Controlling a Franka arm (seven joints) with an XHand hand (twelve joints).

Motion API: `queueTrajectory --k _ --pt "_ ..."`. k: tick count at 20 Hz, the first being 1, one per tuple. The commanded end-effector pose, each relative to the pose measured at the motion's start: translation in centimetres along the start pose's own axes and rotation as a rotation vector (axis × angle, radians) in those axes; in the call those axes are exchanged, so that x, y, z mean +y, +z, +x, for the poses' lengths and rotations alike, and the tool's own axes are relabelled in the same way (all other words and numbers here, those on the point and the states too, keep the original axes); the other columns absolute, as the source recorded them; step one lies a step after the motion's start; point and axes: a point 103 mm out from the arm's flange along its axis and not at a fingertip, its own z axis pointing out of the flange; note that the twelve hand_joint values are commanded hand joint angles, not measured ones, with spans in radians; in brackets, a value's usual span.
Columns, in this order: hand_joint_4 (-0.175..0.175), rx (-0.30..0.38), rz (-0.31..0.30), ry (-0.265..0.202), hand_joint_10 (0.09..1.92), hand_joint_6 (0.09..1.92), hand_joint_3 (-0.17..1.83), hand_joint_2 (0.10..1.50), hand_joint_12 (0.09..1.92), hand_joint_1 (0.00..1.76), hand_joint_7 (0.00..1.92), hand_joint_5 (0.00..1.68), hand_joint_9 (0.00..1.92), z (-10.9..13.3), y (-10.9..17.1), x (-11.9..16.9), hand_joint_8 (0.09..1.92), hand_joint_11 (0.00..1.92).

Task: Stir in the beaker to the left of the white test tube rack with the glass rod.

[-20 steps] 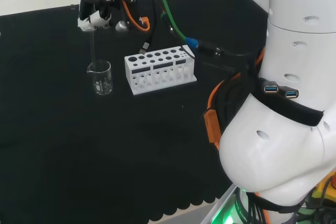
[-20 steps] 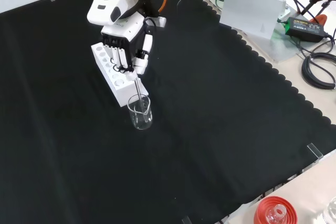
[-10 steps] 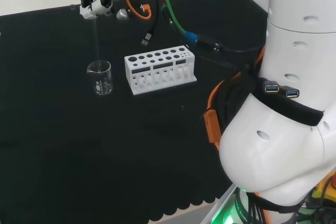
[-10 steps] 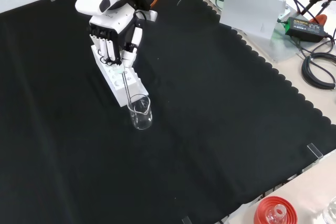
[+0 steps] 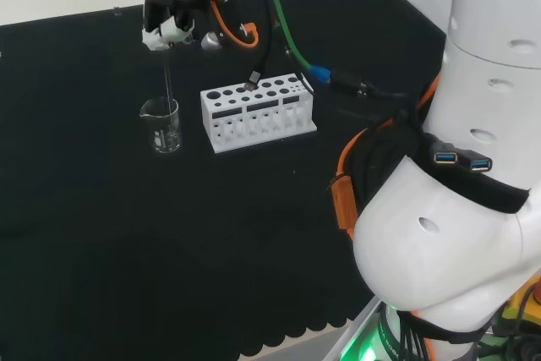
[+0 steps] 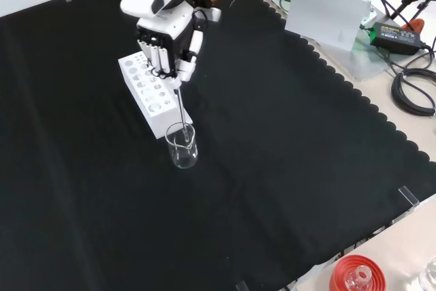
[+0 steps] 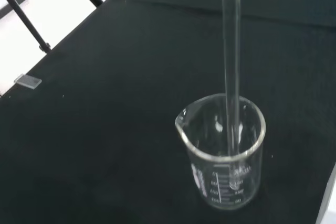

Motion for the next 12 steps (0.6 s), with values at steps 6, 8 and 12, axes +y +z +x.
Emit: queueTrajectory --k 6,8,12 --pt "-0.175 0.017 -0.006 -0.03 0.63 0.1 -0.17 1.08 0.72 1.32 1.3 1.34 1.64 2.4 0.8 1.3 0.77 1.57" --pt "-0.175 0.018 -0.003 -0.035 0.63 0.1 -0.17 1.08 0.72 1.32 1.3 1.34 1.64 2.1 1.0 2.2 0.77 1.57" --pt "-0.175 0.012 -0.002 -0.031 0.63 0.1 -0.17 1.08 0.72 1.32 1.3 1.34 1.64 1.7 1.2 2.9 0.77 1.57"
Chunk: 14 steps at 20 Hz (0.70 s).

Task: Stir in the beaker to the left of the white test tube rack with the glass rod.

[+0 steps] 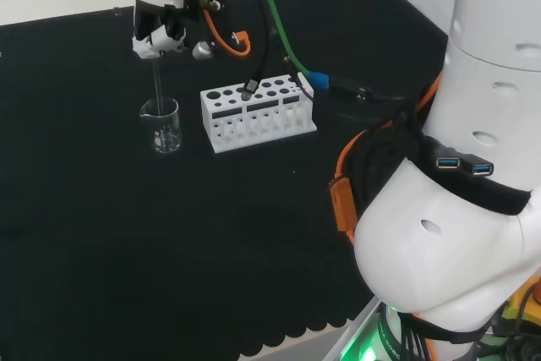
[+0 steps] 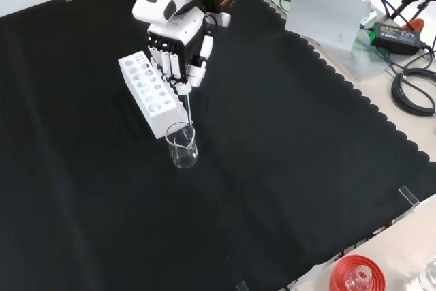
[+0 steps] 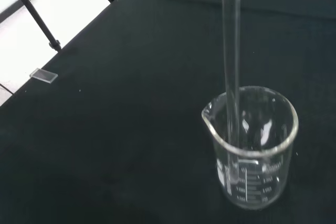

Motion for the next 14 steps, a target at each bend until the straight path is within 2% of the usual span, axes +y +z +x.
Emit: queueTrajectory --k 1,4,5,14 --pt "-0.175 0.016 0.013 -0.01 0.63 0.1 -0.17 1.08 0.72 1.32 1.3 1.34 1.64 -0.4 0.5 2.4 0.77 1.57" --pt "-0.175 0.026 0.029 -0.009 0.63 0.1 -0.17 1.08 0.72 1.32 1.3 1.34 1.64 -1.6 0.7 3.4 0.77 1.57" --pt "-0.175 0.004 0.042 -0.006 0.63 0.1 -0.17 1.08 0.72 1.32 1.3 1.34 1.64 -2.0 0.7 3.5 0.77 1.57" --pt "-0.175 0.01 0.002 0.02 0.63 0.11 -0.17 1.08 0.72 1.32 1.3 1.34 1.64 -4.4 -0.7 2.5 0.77 1.57"
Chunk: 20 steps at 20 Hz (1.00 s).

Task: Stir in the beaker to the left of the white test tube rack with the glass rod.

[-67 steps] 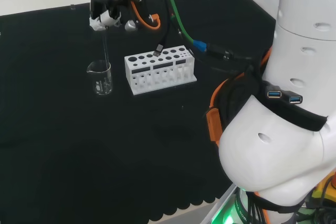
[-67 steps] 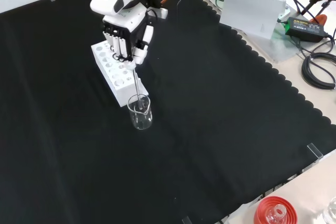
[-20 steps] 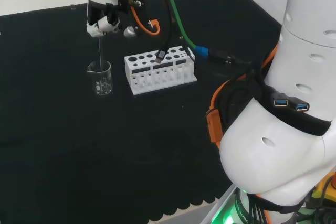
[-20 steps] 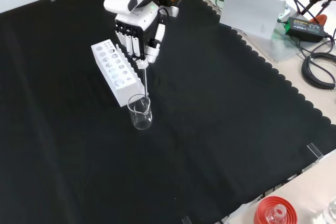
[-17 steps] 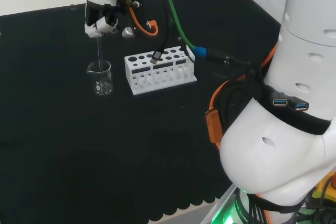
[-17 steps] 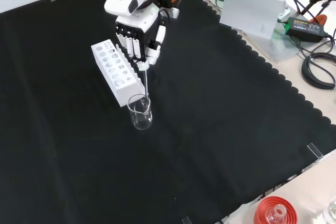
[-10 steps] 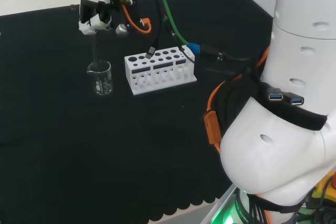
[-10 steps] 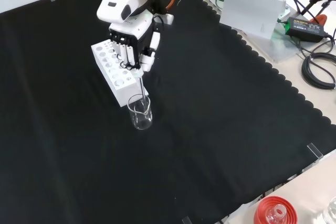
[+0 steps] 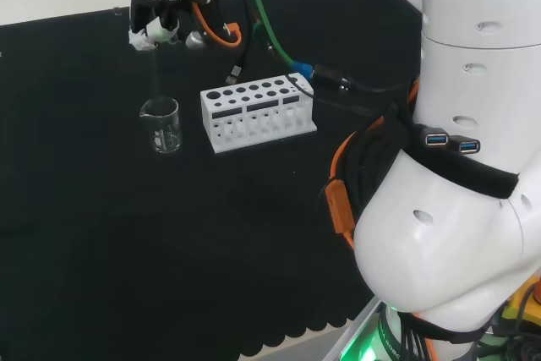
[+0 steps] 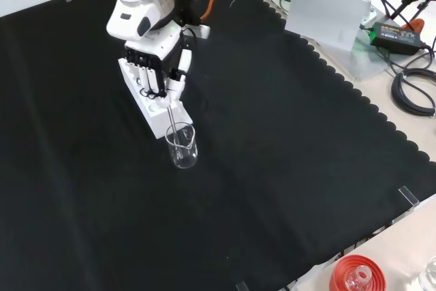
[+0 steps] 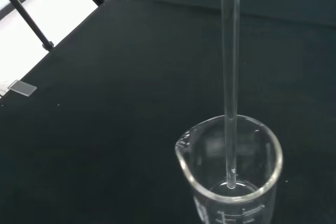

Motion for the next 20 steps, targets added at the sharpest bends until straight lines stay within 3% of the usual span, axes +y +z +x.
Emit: queueTrajectory --k 1,9,20 --pt "-0.175 -0.005 -0.018 0.025 0.63 0.11 -0.17 1.08 0.72 1.32 1.3 1.34 1.64 -1.8 -1.1 -1.6 0.77 1.57" --pt "-0.175 -0.012 -0.019 0.035 0.63 0.11 -0.17 1.08 0.73 1.32 1.3 1.34 1.64 -0.9 -1.7 -3.4 0.77 1.57" --pt "-0.175 -0.004 -0.035 -0.01 0.63 0.11 -0.17 1.08 0.73 1.32 1.3 1.34 1.63 3.9 -1.9 -3.6 0.77 1.57"
